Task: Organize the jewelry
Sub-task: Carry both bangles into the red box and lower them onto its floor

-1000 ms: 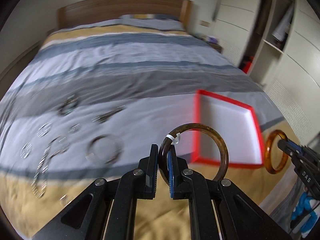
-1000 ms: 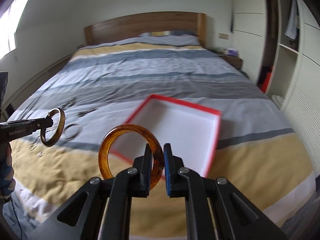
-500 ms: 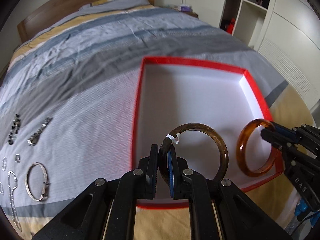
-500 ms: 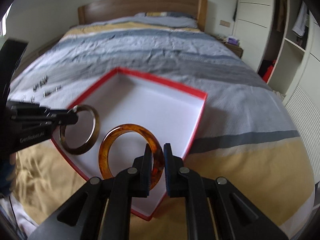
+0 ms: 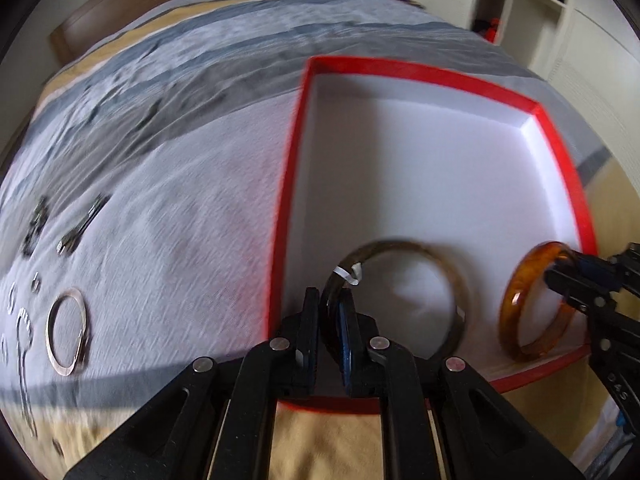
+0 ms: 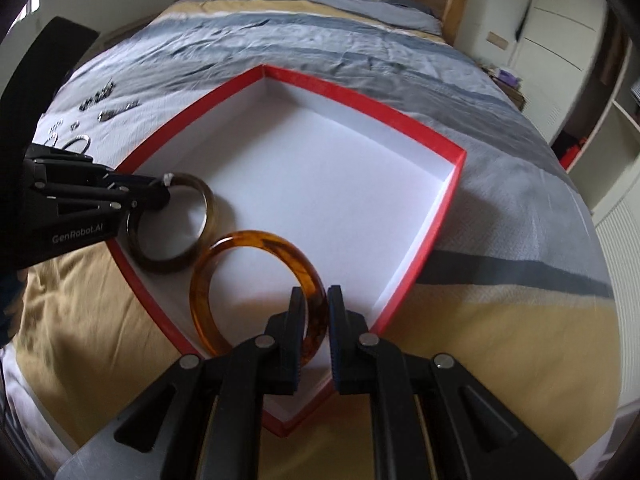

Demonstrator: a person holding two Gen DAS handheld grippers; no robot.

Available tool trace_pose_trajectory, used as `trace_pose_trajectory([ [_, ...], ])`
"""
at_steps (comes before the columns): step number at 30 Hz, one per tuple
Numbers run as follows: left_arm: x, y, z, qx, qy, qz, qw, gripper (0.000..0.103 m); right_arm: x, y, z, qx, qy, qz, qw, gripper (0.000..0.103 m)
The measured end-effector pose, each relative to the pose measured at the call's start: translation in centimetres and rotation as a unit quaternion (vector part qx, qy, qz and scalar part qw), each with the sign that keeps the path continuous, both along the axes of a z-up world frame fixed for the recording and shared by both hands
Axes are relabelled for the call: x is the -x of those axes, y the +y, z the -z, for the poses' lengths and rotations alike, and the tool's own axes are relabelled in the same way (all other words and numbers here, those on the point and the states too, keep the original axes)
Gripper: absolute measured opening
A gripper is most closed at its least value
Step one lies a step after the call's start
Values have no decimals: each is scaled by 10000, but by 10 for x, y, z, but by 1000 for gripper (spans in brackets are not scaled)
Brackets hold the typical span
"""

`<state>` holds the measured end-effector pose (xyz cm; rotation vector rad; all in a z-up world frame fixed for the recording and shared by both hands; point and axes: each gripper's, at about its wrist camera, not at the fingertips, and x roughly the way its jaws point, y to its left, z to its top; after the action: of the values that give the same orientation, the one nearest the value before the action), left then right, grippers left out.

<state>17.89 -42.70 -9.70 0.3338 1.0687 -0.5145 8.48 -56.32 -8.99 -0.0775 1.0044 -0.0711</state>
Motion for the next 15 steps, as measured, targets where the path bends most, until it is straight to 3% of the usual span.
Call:
trace_pose_trajectory([
  [11, 27, 40, -4, 130, 484, -1299, 9903, 13, -8, 18, 2, -36, 111, -488, 9987, 12],
  [15, 43, 48, -8, 267, 580, -1447, 9874, 15, -17, 14, 3, -125, 198, -721, 9971, 12],
])
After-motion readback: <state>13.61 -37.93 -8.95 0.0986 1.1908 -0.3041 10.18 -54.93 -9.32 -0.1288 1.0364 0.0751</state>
